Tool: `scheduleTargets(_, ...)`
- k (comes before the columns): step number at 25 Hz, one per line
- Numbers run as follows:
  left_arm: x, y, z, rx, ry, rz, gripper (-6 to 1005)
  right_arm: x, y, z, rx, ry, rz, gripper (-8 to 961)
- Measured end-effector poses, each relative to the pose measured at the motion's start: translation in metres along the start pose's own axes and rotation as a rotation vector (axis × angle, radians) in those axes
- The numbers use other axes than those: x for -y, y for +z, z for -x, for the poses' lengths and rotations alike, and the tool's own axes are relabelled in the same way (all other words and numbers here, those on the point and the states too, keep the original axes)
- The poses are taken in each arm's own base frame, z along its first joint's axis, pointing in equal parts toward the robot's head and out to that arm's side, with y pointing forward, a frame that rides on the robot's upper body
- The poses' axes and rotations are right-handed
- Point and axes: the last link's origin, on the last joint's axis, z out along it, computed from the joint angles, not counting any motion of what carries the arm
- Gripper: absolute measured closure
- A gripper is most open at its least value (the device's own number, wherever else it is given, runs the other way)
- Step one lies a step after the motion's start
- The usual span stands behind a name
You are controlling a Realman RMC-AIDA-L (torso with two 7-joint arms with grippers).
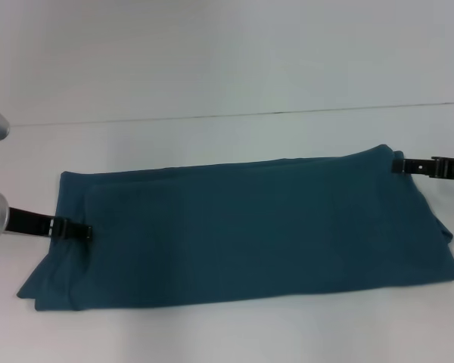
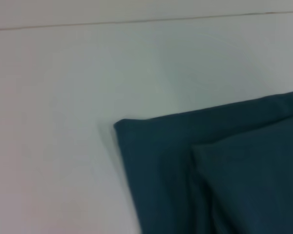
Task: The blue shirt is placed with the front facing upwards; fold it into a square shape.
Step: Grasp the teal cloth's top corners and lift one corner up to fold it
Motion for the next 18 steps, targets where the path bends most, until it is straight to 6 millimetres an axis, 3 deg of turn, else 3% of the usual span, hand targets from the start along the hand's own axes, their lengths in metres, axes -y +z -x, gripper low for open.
scheduleTargets(18,0.007,0.014,0.004,0.022,-0.036,0.003,139,0.0,-0.001,0.004,0.006,-0.001,0.0,94)
